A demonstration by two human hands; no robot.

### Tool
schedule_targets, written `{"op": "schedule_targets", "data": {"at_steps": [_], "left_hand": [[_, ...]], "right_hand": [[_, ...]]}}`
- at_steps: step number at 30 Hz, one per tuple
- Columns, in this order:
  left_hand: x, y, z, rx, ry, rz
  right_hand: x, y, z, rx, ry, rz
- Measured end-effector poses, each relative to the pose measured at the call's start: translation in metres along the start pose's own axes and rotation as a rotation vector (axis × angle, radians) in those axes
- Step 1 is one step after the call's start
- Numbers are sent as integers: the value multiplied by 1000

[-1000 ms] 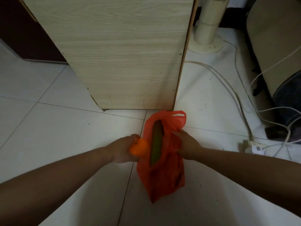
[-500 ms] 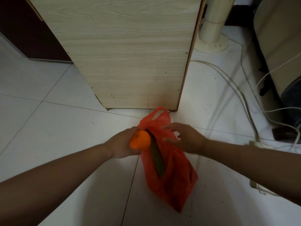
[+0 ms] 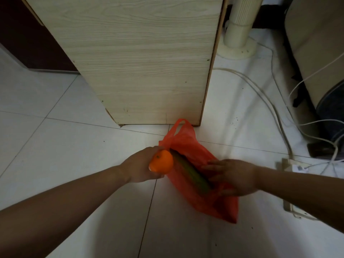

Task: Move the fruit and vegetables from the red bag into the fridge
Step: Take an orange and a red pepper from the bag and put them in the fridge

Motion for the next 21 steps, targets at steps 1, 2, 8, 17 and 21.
{"op": "schedule_targets", "data": {"at_steps": [1, 2, 8, 17, 21], "left_hand": [[0, 0, 0, -7, 3, -3], [0, 0, 0, -14, 10, -7], [-14, -11, 13, -154, -8, -75], [-43, -36, 4, -21, 80, -26], [-48, -22, 2, 22, 19, -206]], "right_hand": [[-7, 4, 3, 12, -4, -19], [-13, 8, 5, 17, 0, -49], [-36, 1, 25, -353, -162, -530], [-51, -18, 8, -183, -462, -717], [-35, -17, 13, -174, -454, -530]]}}
Point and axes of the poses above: each hand's wrist, its own y-axis away from the middle knuckle, its own z-axis out of the back of the hand, x = y × z, the point moved 5 cm from there along -y, towards the middle knuckle, and after that the axes turned 10 degrees about y, right-handed, at the moved point
